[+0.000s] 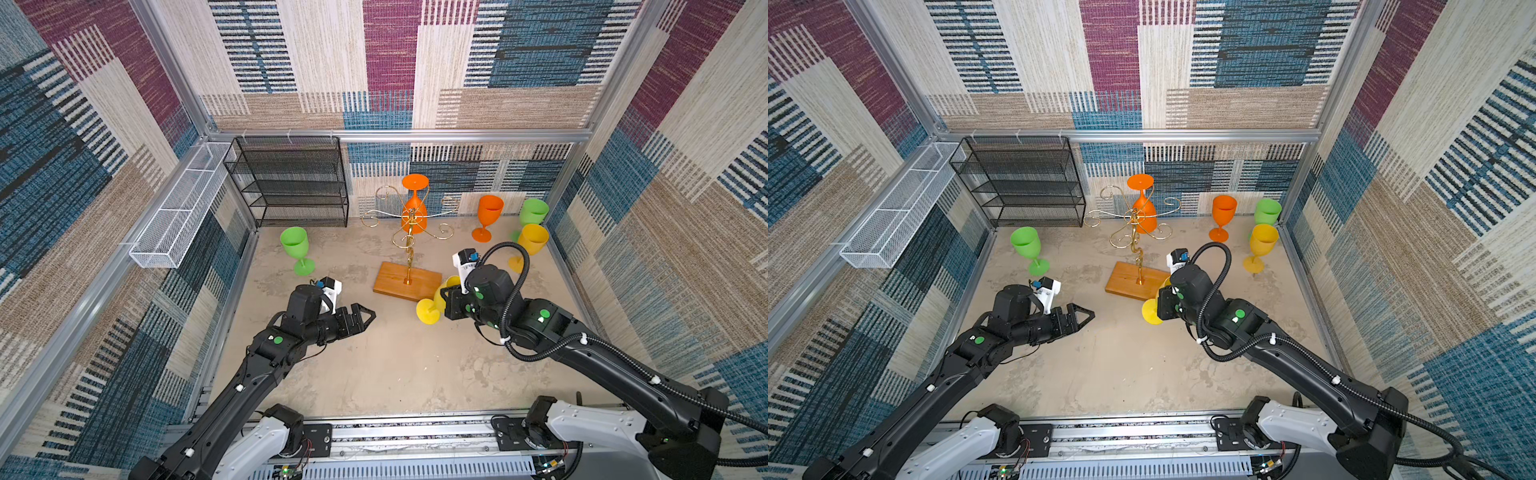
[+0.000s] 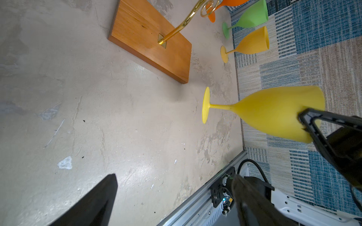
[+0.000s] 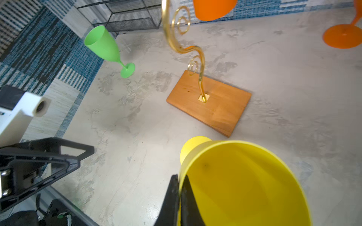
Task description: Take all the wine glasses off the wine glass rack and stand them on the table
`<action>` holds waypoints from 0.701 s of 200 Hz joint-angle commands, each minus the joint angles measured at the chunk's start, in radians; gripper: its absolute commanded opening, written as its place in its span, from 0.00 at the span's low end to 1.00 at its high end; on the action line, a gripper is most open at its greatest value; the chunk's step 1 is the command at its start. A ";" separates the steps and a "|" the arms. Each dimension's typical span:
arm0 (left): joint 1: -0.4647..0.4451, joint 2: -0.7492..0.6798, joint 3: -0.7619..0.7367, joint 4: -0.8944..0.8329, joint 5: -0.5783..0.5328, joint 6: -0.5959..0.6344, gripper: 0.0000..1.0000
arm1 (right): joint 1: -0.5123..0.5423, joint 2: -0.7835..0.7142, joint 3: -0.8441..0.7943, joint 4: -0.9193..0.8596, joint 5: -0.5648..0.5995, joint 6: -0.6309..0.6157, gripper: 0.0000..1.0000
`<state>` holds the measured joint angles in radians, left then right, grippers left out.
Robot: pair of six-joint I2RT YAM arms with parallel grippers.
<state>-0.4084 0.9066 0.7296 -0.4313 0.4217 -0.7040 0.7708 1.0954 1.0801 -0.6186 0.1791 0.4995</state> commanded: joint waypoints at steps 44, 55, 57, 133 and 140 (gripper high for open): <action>-0.001 0.010 0.026 -0.017 -0.016 0.078 0.94 | -0.254 0.004 -0.016 0.000 0.041 -0.037 0.00; -0.001 0.014 0.026 -0.014 -0.011 0.077 0.94 | -0.291 0.025 -0.014 0.005 0.067 -0.050 0.00; -0.002 0.016 0.027 -0.014 -0.011 0.077 0.94 | -0.298 0.029 -0.013 0.006 0.071 -0.055 0.00; -0.003 0.038 0.052 -0.028 -0.004 0.081 0.94 | -0.474 0.230 0.014 0.195 0.163 -0.192 0.00; -0.002 0.042 0.058 -0.035 -0.007 0.084 0.94 | -0.487 0.249 0.018 0.211 0.159 -0.203 0.00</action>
<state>-0.4110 0.9440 0.7654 -0.4446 0.4187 -0.6407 0.3122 1.2991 1.0775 -0.5251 0.3035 0.3538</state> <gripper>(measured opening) 0.939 0.067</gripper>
